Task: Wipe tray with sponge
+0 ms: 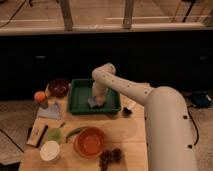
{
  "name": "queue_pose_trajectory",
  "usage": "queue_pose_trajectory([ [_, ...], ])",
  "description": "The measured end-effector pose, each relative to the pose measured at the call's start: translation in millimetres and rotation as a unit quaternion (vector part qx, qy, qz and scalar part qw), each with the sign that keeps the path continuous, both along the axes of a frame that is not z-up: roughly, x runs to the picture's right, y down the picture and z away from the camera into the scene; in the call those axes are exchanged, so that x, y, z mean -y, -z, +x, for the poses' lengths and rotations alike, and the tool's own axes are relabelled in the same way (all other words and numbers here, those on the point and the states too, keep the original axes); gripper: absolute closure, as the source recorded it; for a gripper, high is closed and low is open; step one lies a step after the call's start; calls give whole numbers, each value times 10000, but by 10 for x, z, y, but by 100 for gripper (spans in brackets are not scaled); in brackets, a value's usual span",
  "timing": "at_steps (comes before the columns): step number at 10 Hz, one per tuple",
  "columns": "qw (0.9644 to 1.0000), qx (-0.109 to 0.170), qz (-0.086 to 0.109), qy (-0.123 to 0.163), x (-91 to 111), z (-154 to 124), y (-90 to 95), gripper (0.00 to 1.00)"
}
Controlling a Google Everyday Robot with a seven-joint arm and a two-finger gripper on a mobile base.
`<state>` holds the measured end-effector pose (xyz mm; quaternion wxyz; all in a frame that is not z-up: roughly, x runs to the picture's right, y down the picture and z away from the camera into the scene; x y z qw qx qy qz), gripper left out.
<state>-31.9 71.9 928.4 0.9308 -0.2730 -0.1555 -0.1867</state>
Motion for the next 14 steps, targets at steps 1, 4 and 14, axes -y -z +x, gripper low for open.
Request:
queue_pose_trajectory([
  [1,9999,-113,9,5,0,100,0,100],
  [4,9982,-590,107,-91,98,468,-110,100],
  [14,9998,99,35,185,310,-192,-444,100],
])
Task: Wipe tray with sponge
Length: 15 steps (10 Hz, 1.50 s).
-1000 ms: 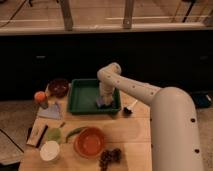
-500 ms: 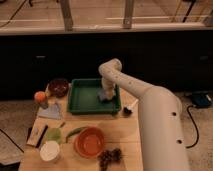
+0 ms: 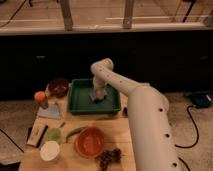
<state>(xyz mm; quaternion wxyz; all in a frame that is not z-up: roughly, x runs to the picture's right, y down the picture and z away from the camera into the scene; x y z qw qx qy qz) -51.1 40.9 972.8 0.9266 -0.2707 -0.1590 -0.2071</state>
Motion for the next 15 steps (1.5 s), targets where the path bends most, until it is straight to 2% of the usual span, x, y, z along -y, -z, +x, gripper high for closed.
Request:
queue_pose_trajectory([
  [2,9995,262,-61,138,-139,-51,199,100],
  [4,9990,361,-111,259,-332,-16,457,100],
  [5,9990,325,-138,292,-426,68,581,100],
  [7,9995,128,-160,254,-490,332,670,100],
  [9,9992,-359,-126,113,-378,714,538,100],
  [11,9981,-597,-150,-31,-231,833,331,100],
  [13,9971,-731,-161,-95,-100,880,113,100],
  [15,9976,-670,-167,-103,-21,831,-22,100],
])
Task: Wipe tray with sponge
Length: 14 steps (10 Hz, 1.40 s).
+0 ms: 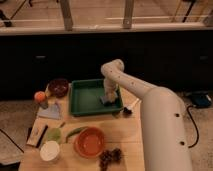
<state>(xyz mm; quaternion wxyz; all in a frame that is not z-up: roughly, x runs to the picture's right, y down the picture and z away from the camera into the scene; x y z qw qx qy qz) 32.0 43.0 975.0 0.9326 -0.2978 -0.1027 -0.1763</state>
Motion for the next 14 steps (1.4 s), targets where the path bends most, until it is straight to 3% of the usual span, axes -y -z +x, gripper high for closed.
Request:
queue_pose_trajectory([
  [3,9987,483,-77,132,-54,-335,28,100],
  [5,9955,889,-143,285,-158,-596,107,100],
  [8,9904,1287,-207,450,-311,-713,302,100],
  [11,9896,1331,-224,504,-452,-603,530,100],
  [14,9945,968,-228,340,-503,-159,601,100],
])
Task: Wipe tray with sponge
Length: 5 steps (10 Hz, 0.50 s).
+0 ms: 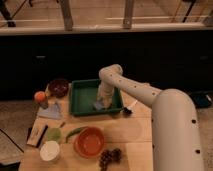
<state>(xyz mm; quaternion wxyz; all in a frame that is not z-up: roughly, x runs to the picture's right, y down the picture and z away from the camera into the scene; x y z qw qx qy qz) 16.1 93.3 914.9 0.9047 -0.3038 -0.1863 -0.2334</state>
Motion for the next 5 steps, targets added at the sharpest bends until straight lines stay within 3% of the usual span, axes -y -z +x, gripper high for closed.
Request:
queue_pose_trajectory([
  [2,9994,-294,-16,-162,27,254,-26,100],
  [5,9978,-571,19,-322,173,392,-211,100],
])
